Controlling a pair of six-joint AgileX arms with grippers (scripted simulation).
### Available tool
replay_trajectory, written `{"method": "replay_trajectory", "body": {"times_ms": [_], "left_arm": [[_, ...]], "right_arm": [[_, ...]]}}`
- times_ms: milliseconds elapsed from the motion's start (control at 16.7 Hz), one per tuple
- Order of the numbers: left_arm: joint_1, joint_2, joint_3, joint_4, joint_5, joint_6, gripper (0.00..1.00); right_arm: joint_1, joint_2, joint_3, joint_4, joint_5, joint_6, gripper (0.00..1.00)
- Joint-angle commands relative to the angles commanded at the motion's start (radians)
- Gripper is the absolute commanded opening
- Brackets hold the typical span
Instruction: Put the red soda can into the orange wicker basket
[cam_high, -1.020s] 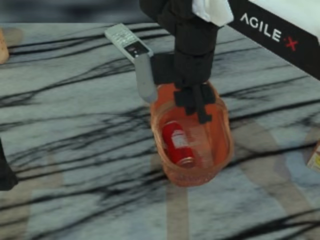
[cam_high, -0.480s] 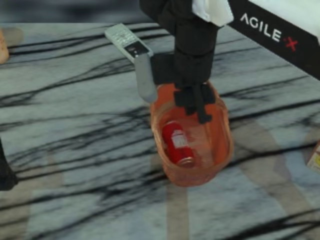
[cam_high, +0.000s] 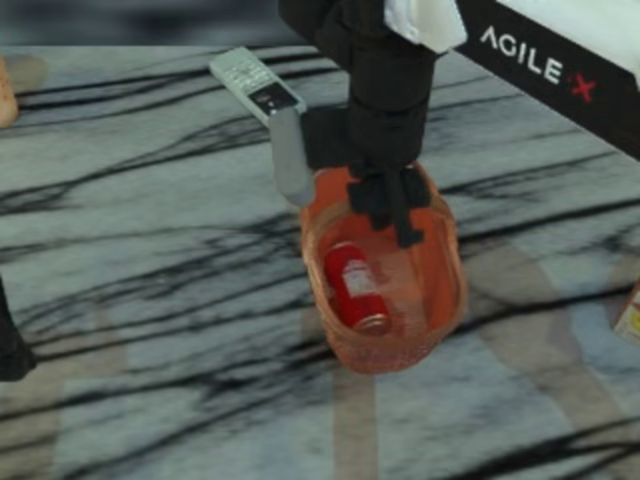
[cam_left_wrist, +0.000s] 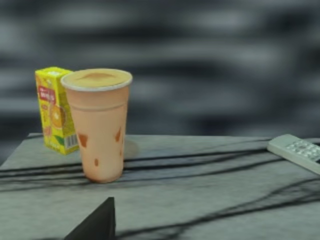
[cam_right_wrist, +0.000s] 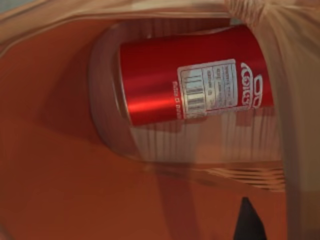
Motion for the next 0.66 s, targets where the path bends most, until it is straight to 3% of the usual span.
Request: {"method": "replay_trajectory", "body": {"times_ms": [660], "left_arm": [[0.000, 0.000, 0.000, 0.000, 0.000, 0.000, 1.00]], "right_arm": [[-0.028, 0.014, 0.229, -0.216, 0.000, -0.035, 0.00]]}}
